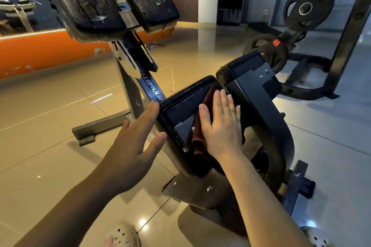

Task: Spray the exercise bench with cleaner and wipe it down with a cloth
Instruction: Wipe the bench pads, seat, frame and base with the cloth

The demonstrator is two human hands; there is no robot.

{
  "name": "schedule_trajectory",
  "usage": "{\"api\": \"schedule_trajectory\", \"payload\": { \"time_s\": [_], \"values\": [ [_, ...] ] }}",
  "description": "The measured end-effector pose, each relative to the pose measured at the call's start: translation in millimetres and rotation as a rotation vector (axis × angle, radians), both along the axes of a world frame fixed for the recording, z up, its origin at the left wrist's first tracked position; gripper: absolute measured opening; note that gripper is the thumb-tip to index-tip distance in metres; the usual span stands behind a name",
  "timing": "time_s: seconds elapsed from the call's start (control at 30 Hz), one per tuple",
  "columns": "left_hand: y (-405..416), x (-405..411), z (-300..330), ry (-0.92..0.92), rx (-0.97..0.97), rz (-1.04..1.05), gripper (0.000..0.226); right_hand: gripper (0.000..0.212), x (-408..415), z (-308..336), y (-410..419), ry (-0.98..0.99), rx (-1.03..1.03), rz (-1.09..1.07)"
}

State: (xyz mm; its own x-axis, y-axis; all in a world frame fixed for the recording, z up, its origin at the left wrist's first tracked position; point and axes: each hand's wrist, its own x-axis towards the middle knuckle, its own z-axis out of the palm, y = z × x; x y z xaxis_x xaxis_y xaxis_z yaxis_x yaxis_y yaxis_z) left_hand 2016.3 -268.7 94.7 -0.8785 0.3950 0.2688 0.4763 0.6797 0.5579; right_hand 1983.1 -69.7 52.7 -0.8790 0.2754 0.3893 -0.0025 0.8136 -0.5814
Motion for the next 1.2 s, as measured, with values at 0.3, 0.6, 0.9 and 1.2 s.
{"api": "schedule_trajectory", "payload": {
  "time_s": [0.3, 0.6, 0.9, 1.2],
  "values": [
    [-2, -3, 0, -0.049, 0.058, -0.006, 0.049, 0.056, 36, -31, -51, 0.289, 0.028, 0.219],
    [0, -1, -2, -0.052, 0.059, -0.023, 0.052, 0.064, 1, -16, -8, 0.123, -0.072, 0.055],
    [3, -1, -7, -0.017, 0.050, -0.008, 0.053, 0.055, 75, -63, -83, 0.166, -0.340, -0.161],
    [2, -1, -8, -0.025, 0.083, 0.000, 0.059, 0.055, 29, -35, 0, -0.130, -0.261, -0.205]
  ]
}}
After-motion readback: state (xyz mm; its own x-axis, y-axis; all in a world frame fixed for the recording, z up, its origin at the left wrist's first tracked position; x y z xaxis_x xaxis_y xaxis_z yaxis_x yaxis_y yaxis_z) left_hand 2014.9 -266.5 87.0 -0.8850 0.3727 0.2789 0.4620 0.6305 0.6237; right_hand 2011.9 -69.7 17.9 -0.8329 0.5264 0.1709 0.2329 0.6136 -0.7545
